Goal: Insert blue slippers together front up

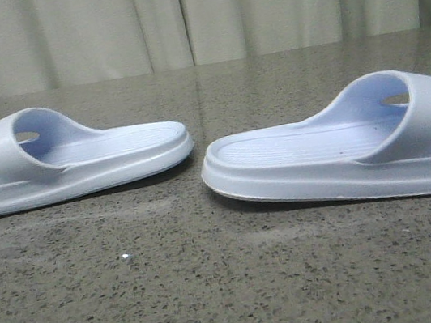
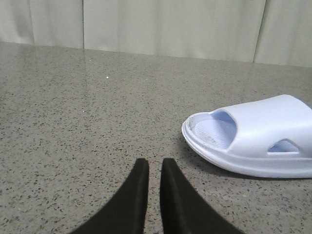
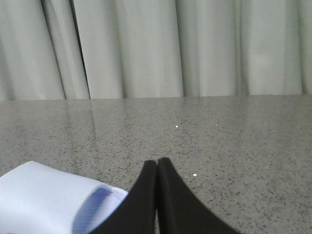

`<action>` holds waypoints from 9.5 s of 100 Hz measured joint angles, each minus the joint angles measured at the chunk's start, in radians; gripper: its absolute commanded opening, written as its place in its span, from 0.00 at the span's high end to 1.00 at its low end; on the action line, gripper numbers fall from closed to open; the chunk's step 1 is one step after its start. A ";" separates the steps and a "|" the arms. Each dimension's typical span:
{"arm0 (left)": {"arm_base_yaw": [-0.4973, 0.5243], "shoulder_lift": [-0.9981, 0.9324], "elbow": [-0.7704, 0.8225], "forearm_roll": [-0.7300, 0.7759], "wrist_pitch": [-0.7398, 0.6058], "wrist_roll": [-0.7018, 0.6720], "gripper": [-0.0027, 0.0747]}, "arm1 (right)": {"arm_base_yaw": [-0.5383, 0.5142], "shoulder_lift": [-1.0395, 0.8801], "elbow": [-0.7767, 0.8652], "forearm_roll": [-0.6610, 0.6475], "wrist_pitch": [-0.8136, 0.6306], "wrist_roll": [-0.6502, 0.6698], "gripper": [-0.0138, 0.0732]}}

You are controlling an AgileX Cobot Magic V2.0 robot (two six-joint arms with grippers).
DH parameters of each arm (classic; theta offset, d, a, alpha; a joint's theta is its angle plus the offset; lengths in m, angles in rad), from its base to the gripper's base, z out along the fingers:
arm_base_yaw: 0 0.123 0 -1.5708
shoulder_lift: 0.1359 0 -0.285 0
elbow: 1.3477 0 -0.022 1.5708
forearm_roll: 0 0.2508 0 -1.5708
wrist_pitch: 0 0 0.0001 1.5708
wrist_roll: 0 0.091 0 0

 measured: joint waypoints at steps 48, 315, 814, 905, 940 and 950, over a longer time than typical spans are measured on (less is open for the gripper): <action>0.000 0.000 0.000 0.000 -0.061 0.000 0.94 | 0.000 0.000 0.000 0.000 0.000 0.000 0.96; 0.000 0.809 -0.368 -0.804 0.031 -0.157 0.26 | 0.000 0.163 -0.350 0.340 0.331 0.001 0.20; 0.004 0.865 -0.442 -1.605 0.358 0.549 0.93 | 0.000 0.624 -0.350 0.542 0.339 0.183 0.43; 0.004 0.865 -0.442 -1.603 0.358 0.547 0.93 | 0.000 0.862 -0.359 0.602 0.282 0.183 0.43; 0.004 0.865 -0.442 -1.603 0.358 0.547 0.93 | 0.000 0.908 -0.370 0.637 0.255 0.183 0.46; 0.004 0.865 -0.442 -1.603 0.358 0.547 0.93 | 0.000 0.908 -0.370 0.637 0.255 0.183 0.55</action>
